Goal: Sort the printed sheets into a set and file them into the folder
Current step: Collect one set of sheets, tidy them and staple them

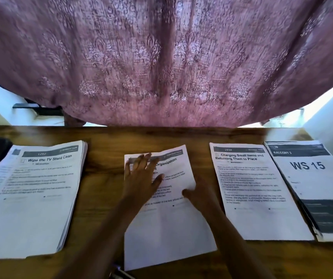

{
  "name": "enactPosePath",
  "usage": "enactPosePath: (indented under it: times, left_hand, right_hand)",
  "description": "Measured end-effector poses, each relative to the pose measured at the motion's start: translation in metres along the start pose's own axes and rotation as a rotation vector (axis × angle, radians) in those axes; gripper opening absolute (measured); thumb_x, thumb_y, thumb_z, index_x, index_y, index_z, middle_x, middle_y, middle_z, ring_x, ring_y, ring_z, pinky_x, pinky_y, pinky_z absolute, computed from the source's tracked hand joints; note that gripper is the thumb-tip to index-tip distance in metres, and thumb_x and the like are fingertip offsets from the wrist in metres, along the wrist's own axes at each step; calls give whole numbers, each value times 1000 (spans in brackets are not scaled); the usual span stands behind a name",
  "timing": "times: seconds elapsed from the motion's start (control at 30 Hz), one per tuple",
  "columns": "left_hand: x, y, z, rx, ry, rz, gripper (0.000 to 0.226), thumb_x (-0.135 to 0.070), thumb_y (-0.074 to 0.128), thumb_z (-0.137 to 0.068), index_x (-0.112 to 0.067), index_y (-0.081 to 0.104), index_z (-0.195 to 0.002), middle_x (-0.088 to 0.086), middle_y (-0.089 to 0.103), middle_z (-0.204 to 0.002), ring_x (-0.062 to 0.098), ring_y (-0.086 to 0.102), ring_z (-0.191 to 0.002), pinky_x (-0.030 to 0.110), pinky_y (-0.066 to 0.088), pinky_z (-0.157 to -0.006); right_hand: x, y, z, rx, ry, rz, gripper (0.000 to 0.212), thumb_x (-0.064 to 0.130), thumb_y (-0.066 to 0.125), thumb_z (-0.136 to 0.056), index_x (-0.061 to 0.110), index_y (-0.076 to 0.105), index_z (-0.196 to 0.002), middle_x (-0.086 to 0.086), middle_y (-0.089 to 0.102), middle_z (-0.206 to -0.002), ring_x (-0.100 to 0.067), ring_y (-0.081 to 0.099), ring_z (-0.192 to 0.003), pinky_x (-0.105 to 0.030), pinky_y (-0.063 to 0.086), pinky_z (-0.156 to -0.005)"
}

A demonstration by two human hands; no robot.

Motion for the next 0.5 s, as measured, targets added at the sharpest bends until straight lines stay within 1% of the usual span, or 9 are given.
enactPosePath:
  times: [0.07, 0.1, 0.17, 0.2, 0.23, 0.27, 0.33, 0.4, 0.5]
  left_hand:
    - [8, 25, -5, 109, 11, -36, 60, -61, 40, -91, -32, 43, -142, 1, 40, -150, 24, 34, -140, 55, 21, -114]
    - [13, 32, -5, 132, 8, -22, 62, -66, 34, -89, -33, 45, -141, 0, 42, -149, 24, 37, -138, 53, 24, -113]
    - [17, 37, -6, 107, 30, -19, 69, -70, 24, -85, -34, 48, -139, 0, 45, -147, 25, 40, -135, 52, 27, -111]
    - [18, 40, -8, 100, 43, -27, 71, -71, 22, -84, -34, 47, -139, 0, 44, -147, 25, 39, -136, 52, 26, -111]
    - [18, 42, -8, 112, 45, -28, 70, -71, 22, -85, -35, 45, -140, 1, 42, -148, 25, 37, -137, 52, 25, -113]
    - [19, 44, -8, 116, 50, -26, 69, -71, 24, -86, -35, 43, -142, 0, 40, -150, 24, 35, -138, 51, 23, -114]
    - [19, 43, -8, 125, 46, -20, 66, -69, 28, -88, -37, 39, -144, 0, 35, -152, 24, 31, -141, 50, 19, -115]
    - [19, 43, -8, 114, 44, -16, 70, -72, 21, -85, -38, 39, -143, 0, 36, -152, 24, 31, -140, 50, 19, -114]
    - [21, 43, -9, 109, 42, -25, 76, -73, 13, -80, -39, 38, -144, -2, 35, -152, 23, 31, -140, 49, 19, -114]
  right_hand:
    - [6, -4, 3, -51, -20, 200, 55, 24, 73, -80, 21, 44, -126, 0, 58, -123, -21, 60, -104, -26, 49, -76]
    - [12, -7, 4, -86, -47, 384, 62, 30, 73, -79, 20, 39, -129, -2, 55, -126, -23, 57, -110, -29, 48, -79]
    - [22, -11, -1, -154, -134, 666, 84, 39, 72, -76, 19, 24, -142, -7, 40, -141, -29, 41, -128, -40, 42, -97]
    - [26, -11, -10, -153, -171, 690, 92, 40, 71, -76, 18, 16, -146, -8, 30, -149, -31, 31, -136, -44, 35, -105]
    - [30, -9, -20, -116, -223, 670, 94, 38, 70, -78, 17, 11, -149, -8, 21, -155, -31, 21, -141, -45, 26, -111]
    - [37, -4, -31, -63, -296, 649, 91, 36, 66, -82, 17, 10, -151, -6, 14, -158, -28, 13, -145, -44, 18, -115]
    - [51, 6, -48, 16, -427, 632, 78, 37, 56, -91, 17, 12, -152, -4, 10, -160, -21, 5, -147, -40, 9, -118]
    - [53, 15, -62, 61, -458, 625, 75, 42, 50, -95, 15, 10, -152, -6, 12, -159, -20, 5, -147, -40, 7, -118]
    - [46, 23, -70, 65, -427, 585, 76, 43, 51, -94, 14, 11, -151, -10, 20, -157, -23, 14, -146, -42, 8, -117]
Point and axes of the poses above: each hand's wrist, its own z-axis away from the middle knuckle, its own y-axis out of the palm, x = y × z, the point moved 9 cm from there along -z, towards the middle knuckle
